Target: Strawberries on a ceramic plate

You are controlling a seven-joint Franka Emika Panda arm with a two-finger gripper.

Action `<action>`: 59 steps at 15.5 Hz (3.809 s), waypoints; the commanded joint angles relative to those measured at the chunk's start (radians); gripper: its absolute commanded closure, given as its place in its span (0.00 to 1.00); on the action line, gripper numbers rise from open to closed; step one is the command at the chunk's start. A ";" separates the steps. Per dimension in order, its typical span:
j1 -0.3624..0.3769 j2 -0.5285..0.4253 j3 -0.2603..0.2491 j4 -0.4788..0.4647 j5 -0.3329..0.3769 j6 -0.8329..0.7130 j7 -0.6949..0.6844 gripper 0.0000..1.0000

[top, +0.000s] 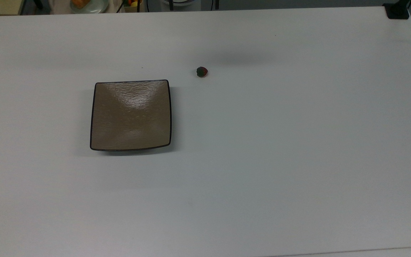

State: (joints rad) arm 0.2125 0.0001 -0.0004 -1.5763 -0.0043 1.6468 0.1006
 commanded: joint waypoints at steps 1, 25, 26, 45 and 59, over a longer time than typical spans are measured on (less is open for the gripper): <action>0.018 -0.008 -0.018 -0.021 0.018 0.037 0.008 0.00; 0.011 -0.018 -0.012 -0.140 0.009 0.011 -0.827 0.00; 0.011 -0.020 -0.009 -0.152 0.009 0.013 -0.843 0.00; 0.005 -0.029 0.071 -0.539 -0.002 0.272 -0.872 0.00; 0.013 0.027 0.073 -0.694 -0.075 0.570 -0.894 0.20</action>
State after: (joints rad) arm 0.2233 0.0219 0.0673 -2.2461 -0.0673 2.1785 -0.7773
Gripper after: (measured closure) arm 0.066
